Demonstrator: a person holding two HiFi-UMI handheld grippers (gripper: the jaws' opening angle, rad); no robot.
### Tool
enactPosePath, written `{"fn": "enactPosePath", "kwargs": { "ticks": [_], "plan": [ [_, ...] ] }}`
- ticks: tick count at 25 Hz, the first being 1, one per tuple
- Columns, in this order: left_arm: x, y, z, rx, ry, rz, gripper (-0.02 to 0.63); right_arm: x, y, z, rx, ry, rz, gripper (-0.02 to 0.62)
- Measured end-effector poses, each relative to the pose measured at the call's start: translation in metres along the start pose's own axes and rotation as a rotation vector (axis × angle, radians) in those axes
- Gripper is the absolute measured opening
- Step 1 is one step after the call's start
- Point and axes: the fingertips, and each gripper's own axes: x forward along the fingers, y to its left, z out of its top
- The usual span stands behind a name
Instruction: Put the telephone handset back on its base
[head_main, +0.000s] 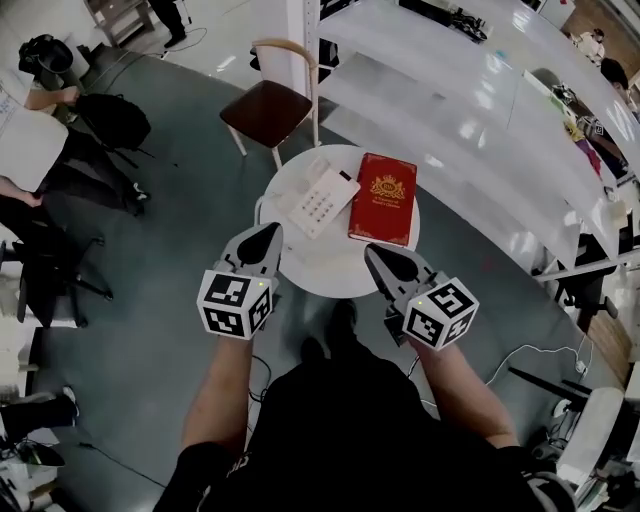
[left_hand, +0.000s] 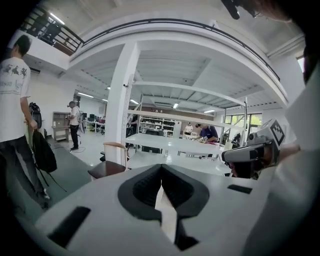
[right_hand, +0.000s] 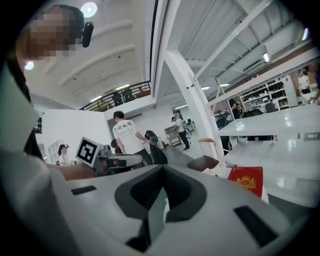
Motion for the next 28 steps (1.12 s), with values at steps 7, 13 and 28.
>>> {"fn": "enactPosePath", "kwargs": {
  "ticks": [7, 13, 28],
  "plan": [
    [0.071, -0.006, 0.026, 0.082, 0.061, -0.02, 0.011, 0.022, -0.078, 0.024, 0.057, -0.042, 0.0, 0.006],
    [0.1, -0.024, 0.021, 0.116, 0.12, -0.142, 0.011, 0.032, -0.103, 0.028, 0.105, -0.04, -0.024, 0.006],
    [0.12, -0.019, -0.051, 0.213, 0.294, -0.6, 0.066, 0.088, -0.076, -0.001, 0.22, -0.04, -0.334, 0.006]
  ]
}}
